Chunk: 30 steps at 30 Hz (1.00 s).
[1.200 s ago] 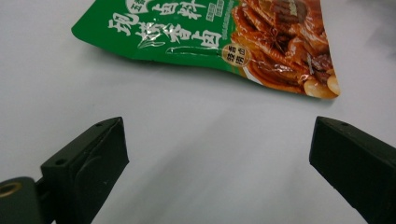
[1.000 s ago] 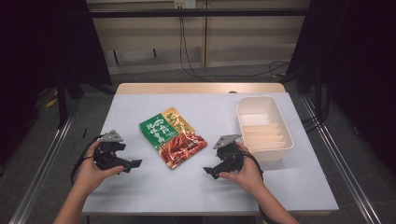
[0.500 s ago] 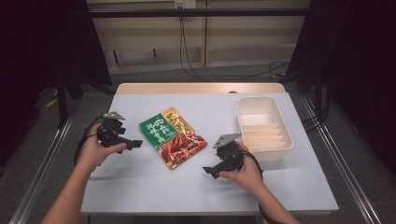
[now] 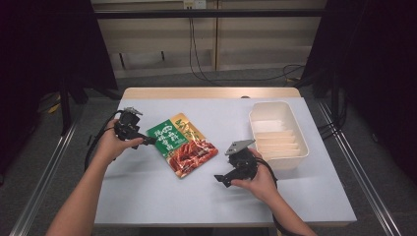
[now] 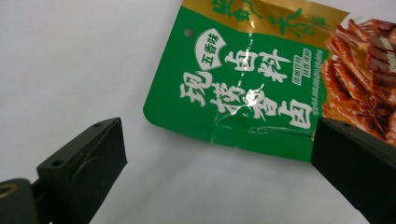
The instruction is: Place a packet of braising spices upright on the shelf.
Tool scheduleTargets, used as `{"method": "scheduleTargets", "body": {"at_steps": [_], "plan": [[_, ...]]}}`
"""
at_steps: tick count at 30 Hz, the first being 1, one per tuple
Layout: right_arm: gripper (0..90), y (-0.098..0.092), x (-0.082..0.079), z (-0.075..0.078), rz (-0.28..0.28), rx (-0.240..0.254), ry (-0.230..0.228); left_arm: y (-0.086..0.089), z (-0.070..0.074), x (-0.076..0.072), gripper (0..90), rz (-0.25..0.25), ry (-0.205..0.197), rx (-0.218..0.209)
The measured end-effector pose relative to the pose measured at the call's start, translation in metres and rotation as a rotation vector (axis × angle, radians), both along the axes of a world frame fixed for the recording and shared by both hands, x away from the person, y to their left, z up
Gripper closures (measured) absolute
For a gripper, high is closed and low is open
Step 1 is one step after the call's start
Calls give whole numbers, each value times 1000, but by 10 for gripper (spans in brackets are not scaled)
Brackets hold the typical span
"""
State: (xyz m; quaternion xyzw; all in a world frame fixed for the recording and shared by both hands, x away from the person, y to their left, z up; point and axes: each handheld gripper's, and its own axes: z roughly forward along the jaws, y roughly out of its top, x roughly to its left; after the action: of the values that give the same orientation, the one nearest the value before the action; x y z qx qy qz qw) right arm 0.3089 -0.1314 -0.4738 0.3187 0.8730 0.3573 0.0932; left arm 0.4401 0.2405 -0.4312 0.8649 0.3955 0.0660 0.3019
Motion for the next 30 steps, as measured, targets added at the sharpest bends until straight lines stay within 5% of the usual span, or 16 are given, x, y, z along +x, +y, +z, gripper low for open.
{"method": "scheduleTargets", "body": {"at_steps": [22, 30], "plan": [[31, 2, 2, 1, 10, 2, -13, -16, -25, 44, 82, -29, 107, 54], [31, 3, 2, 2, 18, 4, -15, -16, -28, 48, 300, -62, 161, 40]]}}
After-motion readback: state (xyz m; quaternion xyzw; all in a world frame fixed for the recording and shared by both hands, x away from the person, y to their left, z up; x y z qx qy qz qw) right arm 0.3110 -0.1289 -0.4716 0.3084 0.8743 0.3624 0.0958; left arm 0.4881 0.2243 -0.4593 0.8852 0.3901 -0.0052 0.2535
